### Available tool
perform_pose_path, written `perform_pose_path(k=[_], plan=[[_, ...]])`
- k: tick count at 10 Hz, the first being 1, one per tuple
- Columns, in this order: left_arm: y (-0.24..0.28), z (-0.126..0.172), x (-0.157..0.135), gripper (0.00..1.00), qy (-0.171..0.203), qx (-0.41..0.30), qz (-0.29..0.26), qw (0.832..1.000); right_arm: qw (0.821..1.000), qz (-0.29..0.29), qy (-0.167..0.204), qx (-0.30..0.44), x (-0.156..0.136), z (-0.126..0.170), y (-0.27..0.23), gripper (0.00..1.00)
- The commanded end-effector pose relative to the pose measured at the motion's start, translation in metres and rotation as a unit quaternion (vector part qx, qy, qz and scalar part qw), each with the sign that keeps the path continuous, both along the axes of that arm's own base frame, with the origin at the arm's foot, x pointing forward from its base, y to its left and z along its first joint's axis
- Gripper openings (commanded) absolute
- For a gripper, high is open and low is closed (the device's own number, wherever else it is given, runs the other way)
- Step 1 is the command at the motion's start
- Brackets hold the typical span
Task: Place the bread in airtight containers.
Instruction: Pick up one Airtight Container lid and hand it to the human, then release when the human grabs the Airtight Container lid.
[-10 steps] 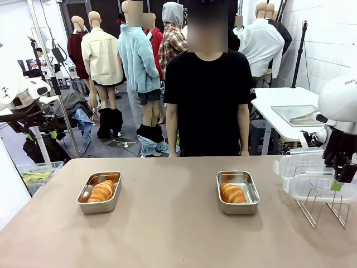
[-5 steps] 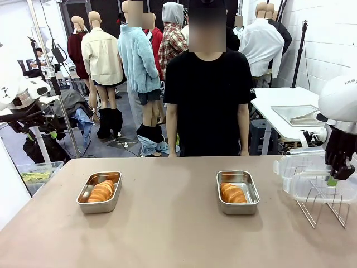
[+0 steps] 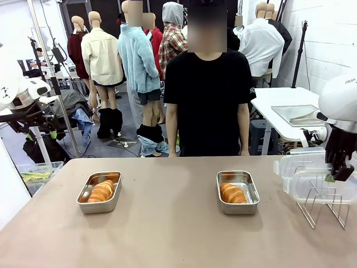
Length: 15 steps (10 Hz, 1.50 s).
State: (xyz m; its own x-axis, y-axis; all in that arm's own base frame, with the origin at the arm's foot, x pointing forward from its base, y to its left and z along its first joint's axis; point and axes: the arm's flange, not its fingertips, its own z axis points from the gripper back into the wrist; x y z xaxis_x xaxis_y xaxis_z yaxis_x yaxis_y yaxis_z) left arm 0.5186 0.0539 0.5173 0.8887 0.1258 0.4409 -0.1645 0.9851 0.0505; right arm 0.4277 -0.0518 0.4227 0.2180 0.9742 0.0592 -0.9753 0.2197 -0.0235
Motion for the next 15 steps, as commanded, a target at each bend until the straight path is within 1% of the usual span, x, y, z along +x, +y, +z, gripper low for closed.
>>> perform_pose_path(k=[1,6,7,8,10,11,13,14,15], plan=[[0.0,0.002,0.0,0.75,-0.002,0.0,0.001,1.0,1.0,-0.001,0.0,0.0,0.0,0.0,-0.001,0.0],[0.0,0.002,0.0,0.75,-0.002,0.0,0.001,1.0,1.0,-0.001,0.0,0.0,0.0,0.0,-0.001,0.0],[0.0,0.002,0.0,0.75,-0.002,0.0,0.001,1.0,1.0,-0.01,-0.004,0.001,-0.003,0.009,-0.005,0.0],[0.0,0.002,0.0,0.75,-0.002,0.0,0.001,1.0,1.0,-0.021,-0.008,0.002,-0.008,0.027,-0.006,0.0],[0.0,0.002,0.0,0.75,-0.002,0.0,0.001,1.0,1.0,-0.01,-0.019,0.001,-0.01,0.063,-0.007,0.0],[0.0,0.002,0.0,0.75,-0.002,0.0,0.001,1.0,1.0,-0.007,-0.023,0.014,-0.01,0.085,-0.003,0.0],[0.0,0.002,0.0,0.75,-0.002,0.0,0.001,1.0,0.997,-0.037,-0.033,0.064,-0.007,0.13,0.006,0.0],[0.0,0.002,0.0,0.75,-0.002,0.0,0.001,1.0,0.993,-0.06,-0.026,0.099,0.0,0.163,0.017,0.0],[0.0,0.002,0.0,0.75,-0.002,0.0,0.001,1.0,0.986,-0.102,-0.016,0.132,0.011,0.185,0.03,0.0]])
